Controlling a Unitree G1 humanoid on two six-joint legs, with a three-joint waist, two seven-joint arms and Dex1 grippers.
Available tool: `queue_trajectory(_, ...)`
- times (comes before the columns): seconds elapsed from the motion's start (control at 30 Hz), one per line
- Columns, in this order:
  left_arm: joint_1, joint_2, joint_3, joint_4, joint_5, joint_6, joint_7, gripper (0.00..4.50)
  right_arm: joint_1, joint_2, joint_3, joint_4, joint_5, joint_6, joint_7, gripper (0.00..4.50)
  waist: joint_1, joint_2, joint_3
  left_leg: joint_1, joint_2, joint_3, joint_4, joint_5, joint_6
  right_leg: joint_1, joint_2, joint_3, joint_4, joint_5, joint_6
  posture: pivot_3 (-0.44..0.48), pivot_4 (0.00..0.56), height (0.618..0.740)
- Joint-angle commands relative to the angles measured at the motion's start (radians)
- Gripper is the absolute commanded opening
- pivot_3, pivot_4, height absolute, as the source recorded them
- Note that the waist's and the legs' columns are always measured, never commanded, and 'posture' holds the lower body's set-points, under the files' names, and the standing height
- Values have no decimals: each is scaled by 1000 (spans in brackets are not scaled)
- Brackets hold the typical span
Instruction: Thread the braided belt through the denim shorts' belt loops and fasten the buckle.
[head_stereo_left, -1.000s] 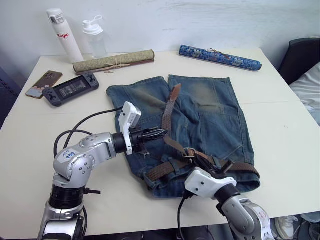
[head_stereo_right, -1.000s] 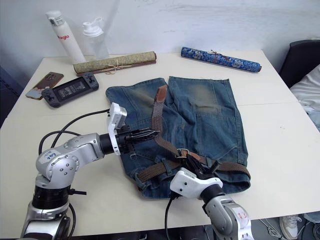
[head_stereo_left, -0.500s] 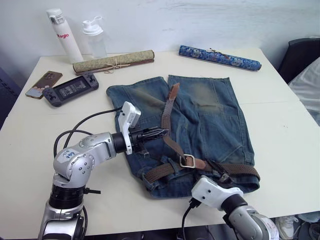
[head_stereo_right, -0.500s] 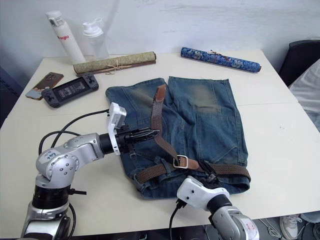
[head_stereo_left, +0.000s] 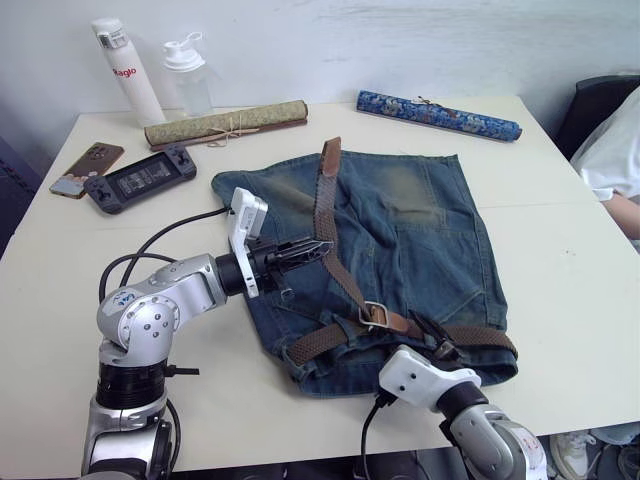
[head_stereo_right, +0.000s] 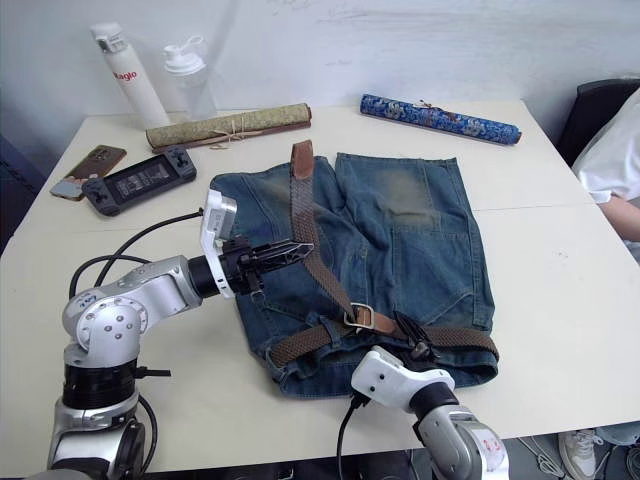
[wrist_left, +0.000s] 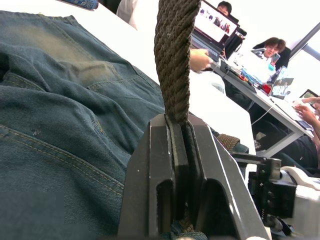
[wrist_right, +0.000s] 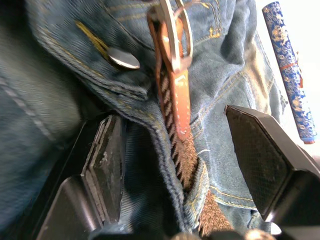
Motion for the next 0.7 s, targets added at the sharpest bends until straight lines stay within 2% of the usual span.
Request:
queue_trajectory(0.03, -13, 6, 24, -27, -25, -8, 4, 0, -3, 3, 3, -6, -26, -17, -4, 3364, 0, 0, 0, 0, 0, 0, 0, 0, 0, 0, 0, 0, 0, 0, 0, 0, 150, 737)
queue_trajectory(0.23, -1, 7, 13, -31, -13, -13, 7, 0, -31, -3, 39, -25, -41, -74, -1, 3364, 0, 0, 0, 0, 0, 0, 0, 0, 0, 0, 0, 0, 0, 0, 0, 0, 150, 737)
queue_trajectory(0.33, 5, 8, 5, -40, -10, -14, 5, 0, -28, 11, 41, -11, -43, -68, 1, 2621, 0, 0, 0, 0, 0, 0, 0, 0, -1, 0, 1, 0, 1, 0, 0, 0, 150, 737)
queue_trajectory(0.4, 6, 9, 4, -43, -9, -12, 6, 0, -31, 22, 39, -4, -43, -60, 2, 1739, 0, 0, 0, 0, 0, 0, 0, 0, -1, 0, 1, 0, 1, 0, 0, 0, 150, 737)
queue_trajectory(0.43, 6, 10, 3, -43, -9, -12, 6, 0, -31, 29, 37, -1, -41, -53, 3, 1109, 0, 0, 0, 0, 0, 0, 0, 0, -1, 0, 1, 0, 1, 0, 0, 0, 150, 737)
queue_trajectory(0.5, 5, 12, 3, -42, -7, -12, 6, 0, -37, 39, 35, 4, -40, -46, 5, 190, 0, 0, 0, 0, 0, 0, 0, 0, -1, 0, 1, 0, 1, 0, 0, 0, 150, 737)
queue_trajectory(0.53, 5, 12, 3, -42, -7, -12, 6, 0, -39, 42, 34, 5, -41, -45, 5, 31, 0, 0, 0, 0, 0, 0, 0, 0, -1, 0, 1, 0, 1, 0, 0, 0, 150, 737)
queue_trajectory(0.7, 14, 31, -1, -38, 9, -17, -2, 0, -85, 72, 23, -11, -56, -25, 7, 31, -1, 0, 0, 0, 0, 0, 0, 0, -1, 0, 1, 0, 1, 0, 0, 0, 150, 737)
